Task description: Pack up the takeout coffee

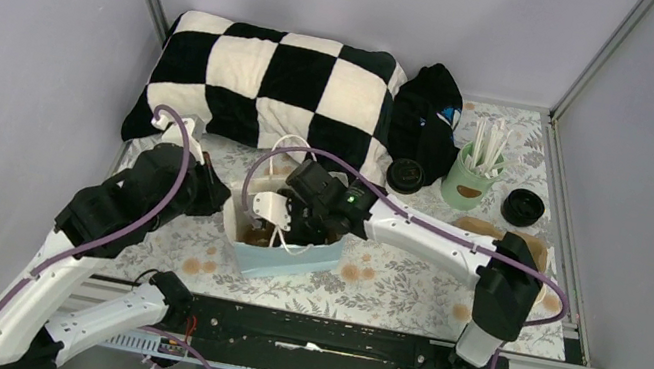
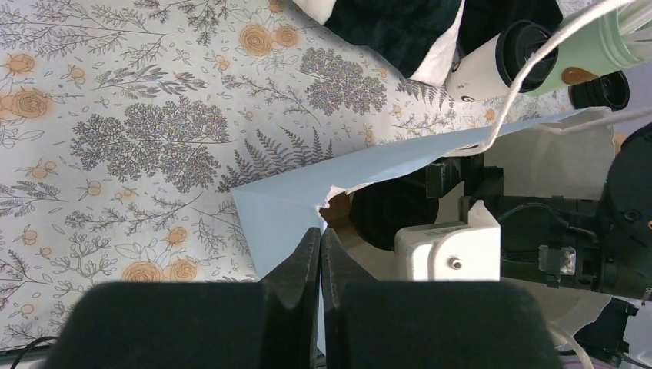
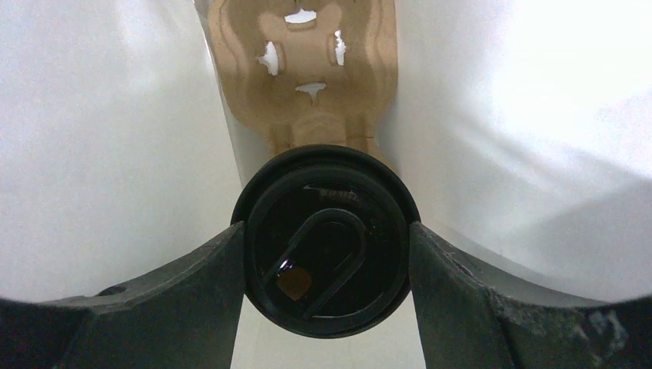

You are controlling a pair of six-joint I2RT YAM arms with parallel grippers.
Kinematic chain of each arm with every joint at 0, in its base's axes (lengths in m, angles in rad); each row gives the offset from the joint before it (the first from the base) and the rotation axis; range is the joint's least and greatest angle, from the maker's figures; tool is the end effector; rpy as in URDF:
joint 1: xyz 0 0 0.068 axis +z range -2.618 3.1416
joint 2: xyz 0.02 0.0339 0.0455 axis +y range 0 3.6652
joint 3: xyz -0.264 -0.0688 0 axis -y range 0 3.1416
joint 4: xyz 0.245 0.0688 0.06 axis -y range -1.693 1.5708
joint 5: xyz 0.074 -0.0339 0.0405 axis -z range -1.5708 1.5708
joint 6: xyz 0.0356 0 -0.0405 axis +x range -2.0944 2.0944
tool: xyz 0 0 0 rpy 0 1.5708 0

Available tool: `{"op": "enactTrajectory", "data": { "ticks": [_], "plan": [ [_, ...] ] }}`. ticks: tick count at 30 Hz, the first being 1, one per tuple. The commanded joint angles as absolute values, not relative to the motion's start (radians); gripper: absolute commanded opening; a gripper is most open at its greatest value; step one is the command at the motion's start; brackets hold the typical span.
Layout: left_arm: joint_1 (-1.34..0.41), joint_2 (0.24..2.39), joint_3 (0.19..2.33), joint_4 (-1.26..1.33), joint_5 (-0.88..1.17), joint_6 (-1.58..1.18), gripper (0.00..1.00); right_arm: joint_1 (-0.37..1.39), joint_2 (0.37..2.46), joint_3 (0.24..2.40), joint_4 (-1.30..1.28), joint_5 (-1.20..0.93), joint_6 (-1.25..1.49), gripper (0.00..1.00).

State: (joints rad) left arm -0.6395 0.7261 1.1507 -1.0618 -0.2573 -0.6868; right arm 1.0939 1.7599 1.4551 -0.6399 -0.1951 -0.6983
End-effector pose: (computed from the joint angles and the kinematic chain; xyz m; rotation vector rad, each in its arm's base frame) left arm 0.0923 -0.0573 0.3799 -0.1970 2.2135 -0.4619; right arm 0.1707 0.3454 0.2682 -2.0304 1.5213 0.4046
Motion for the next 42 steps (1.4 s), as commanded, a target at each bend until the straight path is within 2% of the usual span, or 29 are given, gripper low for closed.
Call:
{"op": "enactTrajectory", "data": {
  "ticks": [1,6,13,19,23,29,31,34,42],
  "plan": [
    [-0.640,0.701,1.162,-1.017,-0.299,-0.704,0.02,1.111,1.829,1.295,-0.814,-0.221,-0.609,0.19],
    [-0.640,0.689,1.152,-0.997,-0.291,-0.687,0.02,1.113,1.870,1.239,-0.791,-0.167,-0.590,0.14],
    [-0.640,0.672,1.142,-0.978,-0.286,-0.669,0.01,1.118,1.927,1.208,-0.757,-0.150,-0.578,0.17],
    [-0.640,0.676,1.149,-0.964,-0.290,-0.637,0.01,1.120,1.907,1.372,-0.828,-0.134,-0.546,0.21],
    [-0.640,0.686,1.151,-0.944,-0.294,-0.623,0.02,1.120,1.875,1.454,-0.857,-0.175,-0.503,0.31],
    [-0.640,0.697,1.145,-0.938,-0.294,-0.619,0.05,1.120,1.815,1.491,-0.868,-0.155,-0.467,0.56],
    [-0.640,0.696,1.138,-0.938,-0.292,-0.621,0.06,1.120,1.799,1.509,-0.877,-0.142,-0.461,0.68],
    [-0.640,0.695,1.133,-0.937,-0.293,-0.617,0.06,1.119,1.777,1.554,-0.890,-0.137,-0.448,0.98],
    [-0.640,0.706,1.124,-0.937,-0.272,-0.620,0.07,1.120,1.766,1.720,-0.948,-0.111,-0.372,1.00]
  ]
}}
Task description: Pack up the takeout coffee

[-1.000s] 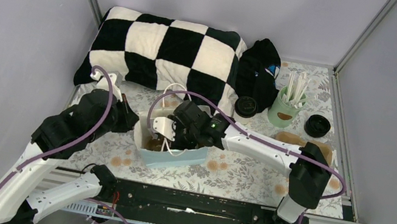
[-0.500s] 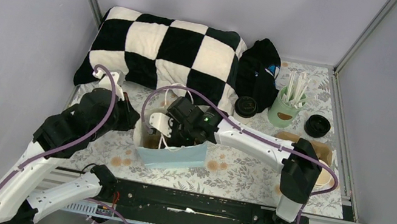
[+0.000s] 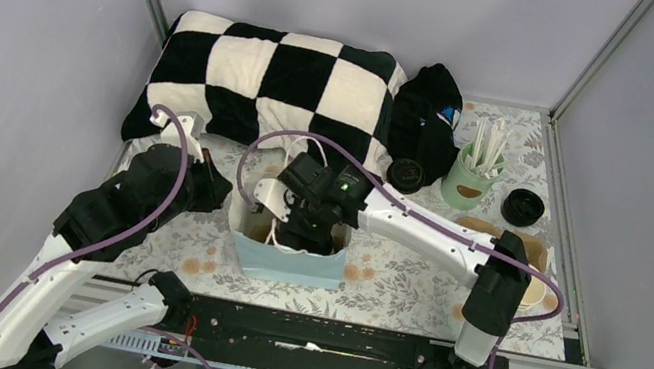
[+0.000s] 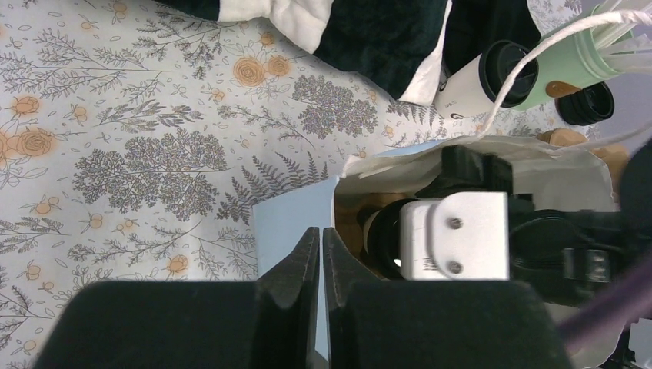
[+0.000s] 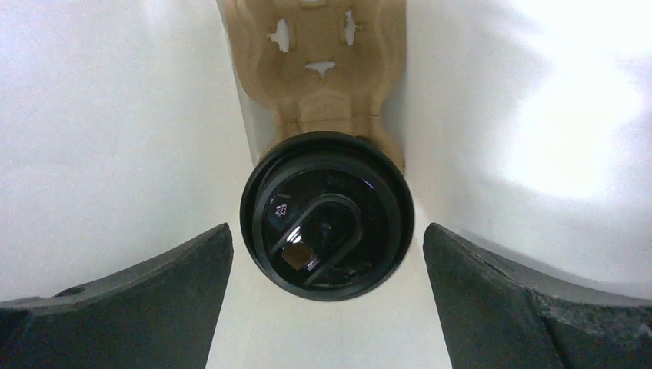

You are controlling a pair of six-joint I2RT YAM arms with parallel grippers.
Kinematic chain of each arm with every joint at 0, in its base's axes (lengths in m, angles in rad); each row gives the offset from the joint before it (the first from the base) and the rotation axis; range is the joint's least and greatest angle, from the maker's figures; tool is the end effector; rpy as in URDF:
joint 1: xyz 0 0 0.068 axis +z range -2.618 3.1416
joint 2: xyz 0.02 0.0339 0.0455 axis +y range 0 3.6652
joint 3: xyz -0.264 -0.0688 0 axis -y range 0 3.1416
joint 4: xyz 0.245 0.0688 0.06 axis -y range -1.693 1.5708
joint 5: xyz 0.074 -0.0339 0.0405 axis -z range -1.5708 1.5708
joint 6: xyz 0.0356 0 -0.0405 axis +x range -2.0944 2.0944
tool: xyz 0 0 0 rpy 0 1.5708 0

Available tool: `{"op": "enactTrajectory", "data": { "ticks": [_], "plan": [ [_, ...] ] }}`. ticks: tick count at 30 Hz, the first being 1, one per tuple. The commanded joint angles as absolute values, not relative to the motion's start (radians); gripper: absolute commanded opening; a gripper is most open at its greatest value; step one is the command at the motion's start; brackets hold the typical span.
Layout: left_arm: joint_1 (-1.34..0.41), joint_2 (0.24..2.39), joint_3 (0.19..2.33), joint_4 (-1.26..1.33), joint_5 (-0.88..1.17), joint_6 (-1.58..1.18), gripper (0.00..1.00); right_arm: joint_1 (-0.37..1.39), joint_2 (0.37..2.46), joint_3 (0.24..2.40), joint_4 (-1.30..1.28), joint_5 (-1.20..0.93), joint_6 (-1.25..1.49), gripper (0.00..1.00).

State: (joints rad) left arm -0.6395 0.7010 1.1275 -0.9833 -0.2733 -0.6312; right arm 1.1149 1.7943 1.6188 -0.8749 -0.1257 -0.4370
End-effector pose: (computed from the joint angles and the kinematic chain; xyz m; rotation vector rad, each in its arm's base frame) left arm 0.0927 -0.0570 0.3825 -0.1541 2.1345 -0.4672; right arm 0.1653 0.3473 0.2924 -1.8981 1.8706 0.3940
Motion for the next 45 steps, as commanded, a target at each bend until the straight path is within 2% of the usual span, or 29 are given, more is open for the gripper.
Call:
{"op": "enactTrajectory", "data": {
  "ticks": [1,8,13,18,21,24,26,32,34,36,38,41,42,45],
  "plan": [
    [-0.640,0.707,1.123,-0.935,-0.268,-0.618,0.09,1.121,1.762,1.732,-0.946,-0.108,-0.362,1.00],
    [-0.639,0.700,1.128,-0.909,-0.218,-0.594,0.22,1.124,1.767,1.865,-1.020,-0.040,-0.288,1.00],
    [-0.640,0.686,1.133,-0.908,-0.208,-0.589,0.35,1.124,1.782,2.095,-1.126,0.082,-0.213,1.00],
    [-0.640,0.684,1.137,-0.909,-0.196,-0.574,0.46,1.124,1.731,2.228,-1.098,0.054,-0.196,1.00],
    [-0.640,0.690,1.143,-0.912,-0.193,-0.562,0.52,1.124,1.655,2.204,-1.006,0.131,-0.144,1.00],
    [-0.640,0.694,1.150,-0.922,-0.196,-0.561,0.59,1.105,1.558,2.084,-0.865,0.424,-0.078,1.00],
    [-0.640,0.700,1.155,-0.934,-0.197,-0.561,0.61,1.085,1.506,2.023,-0.781,0.528,-0.078,1.00],
    [-0.639,0.708,1.173,-0.957,-0.209,-0.567,0.63,1.030,1.334,1.810,-0.425,0.674,-0.123,1.00],
    [-0.640,0.709,1.175,-0.960,-0.219,-0.568,0.65,0.965,1.329,1.762,-0.384,0.724,-0.115,1.00],
    [-0.639,0.713,1.179,-0.962,-0.222,-0.569,0.67,0.764,1.401,1.834,-0.539,0.660,0.059,1.00],
    [-0.640,0.718,1.181,-0.961,-0.225,-0.571,0.71,0.601,1.564,1.999,-0.768,0.427,0.127,1.00],
    [-0.640,0.726,1.191,-0.967,-0.227,-0.567,0.75,0.549,1.883,2.377,-1.167,0.406,0.138,1.00],
    [-0.640,0.727,1.193,-0.970,-0.229,-0.566,0.76,0.536,1.923,2.366,-1.196,0.415,0.159,1.00],
    [-0.640,0.724,1.194,-0.979,-0.240,-0.572,0.77,0.463,1.931,2.213,-1.137,0.265,0.233,1.00]
  ]
}}
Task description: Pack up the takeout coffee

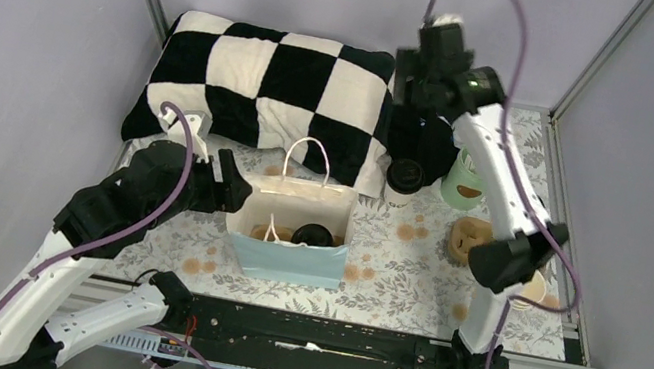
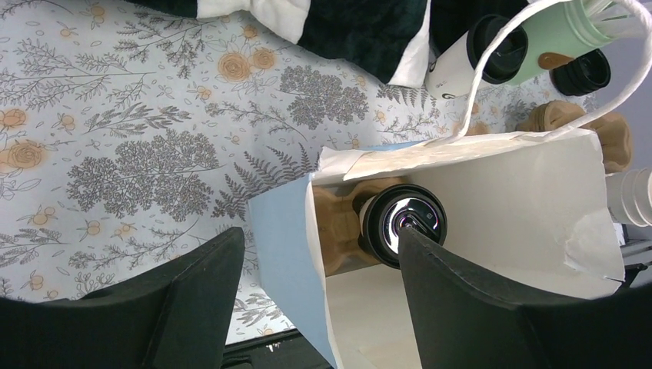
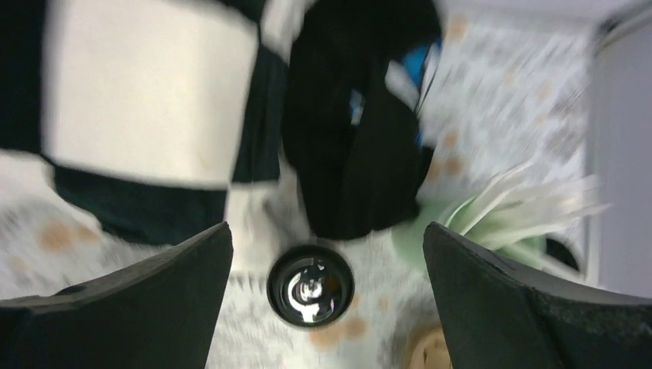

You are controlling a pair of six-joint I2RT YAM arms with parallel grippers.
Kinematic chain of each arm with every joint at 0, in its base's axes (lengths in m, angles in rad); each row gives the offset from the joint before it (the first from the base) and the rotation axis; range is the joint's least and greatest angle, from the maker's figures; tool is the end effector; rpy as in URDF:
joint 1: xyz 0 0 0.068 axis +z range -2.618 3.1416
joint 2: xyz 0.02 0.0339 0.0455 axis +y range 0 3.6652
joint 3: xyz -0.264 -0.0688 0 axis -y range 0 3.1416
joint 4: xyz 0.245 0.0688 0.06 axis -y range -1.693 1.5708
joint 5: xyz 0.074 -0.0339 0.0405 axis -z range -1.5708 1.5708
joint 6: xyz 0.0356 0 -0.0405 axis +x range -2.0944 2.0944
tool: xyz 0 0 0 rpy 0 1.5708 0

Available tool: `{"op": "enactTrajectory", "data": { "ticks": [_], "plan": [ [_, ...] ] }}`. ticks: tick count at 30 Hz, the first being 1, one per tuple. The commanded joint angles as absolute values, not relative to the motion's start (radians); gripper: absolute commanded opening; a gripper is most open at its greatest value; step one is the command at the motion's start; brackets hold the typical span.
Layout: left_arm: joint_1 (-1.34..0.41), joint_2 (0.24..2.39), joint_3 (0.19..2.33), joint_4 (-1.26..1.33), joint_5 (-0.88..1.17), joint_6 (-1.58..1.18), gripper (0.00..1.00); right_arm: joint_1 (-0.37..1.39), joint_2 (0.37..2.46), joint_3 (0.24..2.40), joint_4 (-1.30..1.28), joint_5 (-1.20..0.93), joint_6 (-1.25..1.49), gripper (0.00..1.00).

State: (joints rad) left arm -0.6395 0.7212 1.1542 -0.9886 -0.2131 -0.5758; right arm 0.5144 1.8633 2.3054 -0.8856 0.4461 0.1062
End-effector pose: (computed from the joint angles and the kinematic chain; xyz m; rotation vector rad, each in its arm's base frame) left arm 0.0939 -0.0604 0.3877 -0.0593 2.1517 -0.4937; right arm 0.3451 0.1774 0.4798 -0.1214 1.9648 -0.0448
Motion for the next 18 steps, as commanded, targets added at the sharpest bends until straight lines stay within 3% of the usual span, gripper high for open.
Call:
{"op": "enactTrajectory", "data": {
  "ticks": [1,6,18],
  "plan": [
    [-0.640,0.722,1.198,-0.984,-0.241,-0.575,0.78,0.449,1.956,2.203,-1.155,0.223,0.240,1.00],
    [-0.639,0.709,1.200,-1.003,-0.253,-0.588,0.79,0.440,2.071,2.243,-1.298,0.137,0.238,1.00],
    [-0.640,0.701,1.183,-0.996,-0.258,-0.611,0.81,0.438,2.028,2.061,-1.234,0.078,0.193,1.00]
  ]
}}
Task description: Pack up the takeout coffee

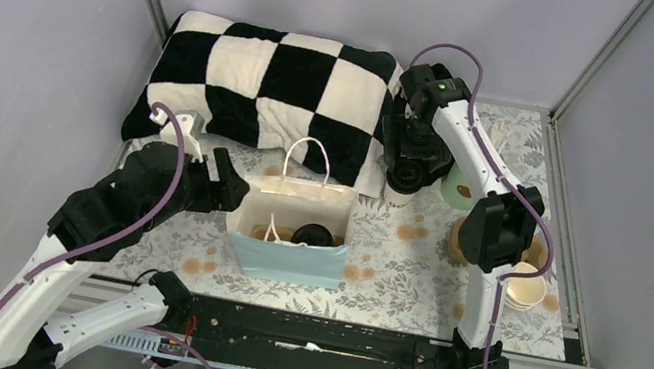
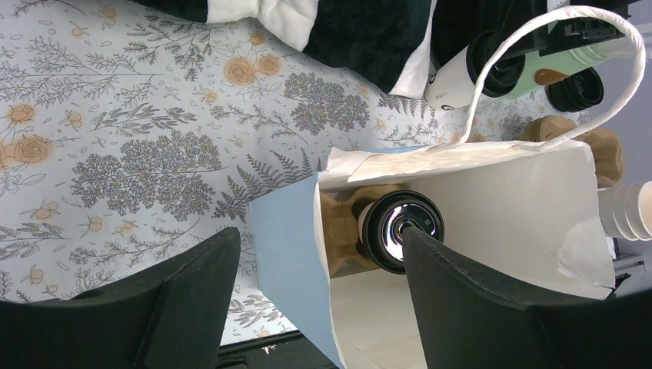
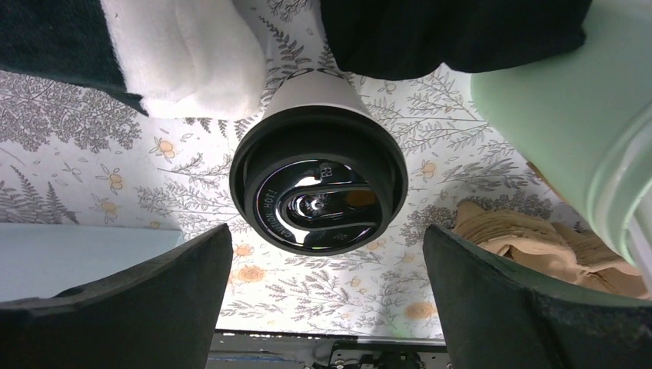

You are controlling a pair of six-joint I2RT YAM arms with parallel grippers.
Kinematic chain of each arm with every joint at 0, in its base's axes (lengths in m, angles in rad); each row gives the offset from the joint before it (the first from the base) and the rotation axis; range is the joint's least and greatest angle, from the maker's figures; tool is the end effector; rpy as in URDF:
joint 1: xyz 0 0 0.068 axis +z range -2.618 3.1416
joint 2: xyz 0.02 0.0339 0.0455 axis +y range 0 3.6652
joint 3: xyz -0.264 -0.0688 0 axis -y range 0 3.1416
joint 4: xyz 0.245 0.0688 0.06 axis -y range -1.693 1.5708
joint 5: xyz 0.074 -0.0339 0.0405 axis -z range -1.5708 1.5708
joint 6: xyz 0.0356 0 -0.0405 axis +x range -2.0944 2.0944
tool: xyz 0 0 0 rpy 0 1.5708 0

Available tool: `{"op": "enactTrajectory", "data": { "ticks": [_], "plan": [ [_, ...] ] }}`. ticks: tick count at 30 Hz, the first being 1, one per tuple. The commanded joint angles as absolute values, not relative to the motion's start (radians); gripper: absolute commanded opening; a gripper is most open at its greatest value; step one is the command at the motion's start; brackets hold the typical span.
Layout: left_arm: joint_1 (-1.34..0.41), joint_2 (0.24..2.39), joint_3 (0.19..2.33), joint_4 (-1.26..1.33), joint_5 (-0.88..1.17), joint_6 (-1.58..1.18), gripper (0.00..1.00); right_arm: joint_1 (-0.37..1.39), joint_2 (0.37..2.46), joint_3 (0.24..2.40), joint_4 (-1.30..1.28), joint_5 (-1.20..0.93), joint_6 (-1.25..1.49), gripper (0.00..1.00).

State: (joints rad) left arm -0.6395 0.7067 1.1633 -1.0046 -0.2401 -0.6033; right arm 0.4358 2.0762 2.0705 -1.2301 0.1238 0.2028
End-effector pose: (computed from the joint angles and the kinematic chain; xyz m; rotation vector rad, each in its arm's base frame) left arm 0.0896 -0.0561 0.3902 -0.1059 2.1374 -0.4882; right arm 0.3908 0.1772 0.2998 -0.2948 2.7698 -0.0161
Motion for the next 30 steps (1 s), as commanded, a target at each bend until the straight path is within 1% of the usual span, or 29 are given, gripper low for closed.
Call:
{"op": "enactTrajectory", "data": {
  "ticks": [1,5,7,9,16,21,25,28,30],
  "plan": [
    [-0.639,0.702,1.186,-0.998,-0.261,-0.609,0.82,0.439,2.028,2.056,-1.232,0.071,0.193,1.00],
    [-0.640,0.695,1.184,-1.001,-0.262,-0.608,0.82,0.439,2.034,2.046,-1.248,0.097,0.181,0.98],
    [-0.640,0.695,1.184,-1.003,-0.261,-0.608,0.82,0.440,2.032,2.040,-1.238,0.126,0.179,0.93],
    [-0.640,0.693,1.182,-1.003,-0.262,-0.609,0.82,0.440,2.040,2.046,-1.242,0.127,0.174,0.90],
    [-0.640,0.692,1.174,-1.003,-0.256,-0.608,0.82,0.456,2.020,2.033,-1.197,0.115,0.161,0.93],
    [-0.640,0.690,1.174,-1.003,-0.256,-0.605,0.82,0.470,1.994,1.979,-1.128,0.124,0.150,0.93],
    [-0.640,0.689,1.173,-1.002,-0.257,-0.605,0.82,0.478,1.908,1.817,-0.975,0.175,0.155,0.88],
    [-0.640,0.688,1.173,-1.002,-0.258,-0.605,0.82,0.480,1.840,1.698,-0.851,0.205,0.158,0.88],
    [-0.640,0.684,1.171,-1.002,-0.259,-0.604,0.83,0.480,1.824,1.662,-0.819,0.222,0.157,0.89]
  ]
}}
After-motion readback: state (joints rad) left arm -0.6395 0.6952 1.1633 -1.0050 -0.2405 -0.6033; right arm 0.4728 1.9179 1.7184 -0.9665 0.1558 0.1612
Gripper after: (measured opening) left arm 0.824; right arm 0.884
